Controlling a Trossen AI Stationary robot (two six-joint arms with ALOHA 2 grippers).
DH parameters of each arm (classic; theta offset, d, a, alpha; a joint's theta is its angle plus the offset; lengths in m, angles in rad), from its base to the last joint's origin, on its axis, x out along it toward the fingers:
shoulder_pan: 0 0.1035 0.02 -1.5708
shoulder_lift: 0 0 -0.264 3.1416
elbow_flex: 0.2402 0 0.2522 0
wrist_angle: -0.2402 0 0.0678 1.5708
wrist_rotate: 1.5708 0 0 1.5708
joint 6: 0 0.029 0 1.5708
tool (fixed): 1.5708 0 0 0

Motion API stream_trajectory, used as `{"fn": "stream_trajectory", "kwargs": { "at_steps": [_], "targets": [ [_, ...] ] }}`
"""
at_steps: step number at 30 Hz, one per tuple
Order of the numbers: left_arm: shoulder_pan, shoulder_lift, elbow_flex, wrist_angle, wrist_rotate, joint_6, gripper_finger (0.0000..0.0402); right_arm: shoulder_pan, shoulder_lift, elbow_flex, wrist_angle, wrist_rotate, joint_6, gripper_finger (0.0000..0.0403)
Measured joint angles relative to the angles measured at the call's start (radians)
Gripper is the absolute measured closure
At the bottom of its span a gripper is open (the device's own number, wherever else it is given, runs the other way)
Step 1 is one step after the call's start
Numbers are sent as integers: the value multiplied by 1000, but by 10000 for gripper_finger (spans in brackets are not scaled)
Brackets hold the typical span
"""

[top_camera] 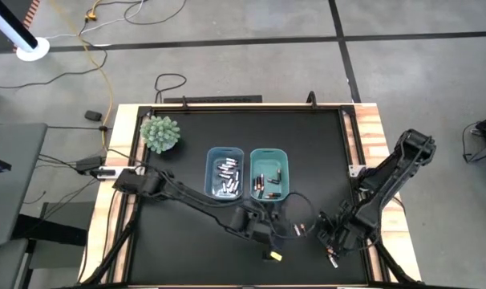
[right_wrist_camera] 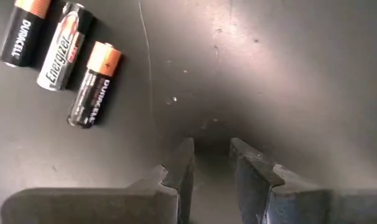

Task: Sort batteries
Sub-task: Put the black battery into the green bin

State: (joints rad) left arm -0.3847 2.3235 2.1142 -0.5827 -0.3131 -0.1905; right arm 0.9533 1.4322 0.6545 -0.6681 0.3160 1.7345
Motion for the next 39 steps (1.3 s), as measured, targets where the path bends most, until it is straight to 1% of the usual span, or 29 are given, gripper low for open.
{"fn": "stream_trajectory", "kwargs": {
  "at_steps": [3, 7, 9, 16, 22, 27, 30, 34, 39],
  "targets": [
    [10, 79, 111, -39, 20, 18, 249, 3, -13, -53, 100, 8, 1, 285],
    [25, 167, 223, -59, 55, 65, 249, 3, -10, -63, 119, 14, 0, 285],
    [31, 198, 243, -80, 76, 97, 249, 3, -10, -62, 120, 13, 0, 285],
    [53, 215, 202, -108, 104, 177, 249, 2, -10, -63, 128, 9, -5, 285],
    [82, 215, 170, -70, 118, 255, 249, 2, -9, -63, 136, 6, -7, 285],
    [102, 215, 121, 37, 177, 280, 249, 2, -9, -63, 141, 5, -7, 285],
    [107, 215, 119, 49, 192, 298, 249, 2, -8, -63, 143, 4, -7, 285],
    [115, 215, 119, 51, 259, 332, 249, 2, -8, -63, 146, 2, -7, 285],
    [119, 261, 119, 61, 333, 348, 249, 2, -8, -64, 148, 1, -7, 285]
  ]
}}
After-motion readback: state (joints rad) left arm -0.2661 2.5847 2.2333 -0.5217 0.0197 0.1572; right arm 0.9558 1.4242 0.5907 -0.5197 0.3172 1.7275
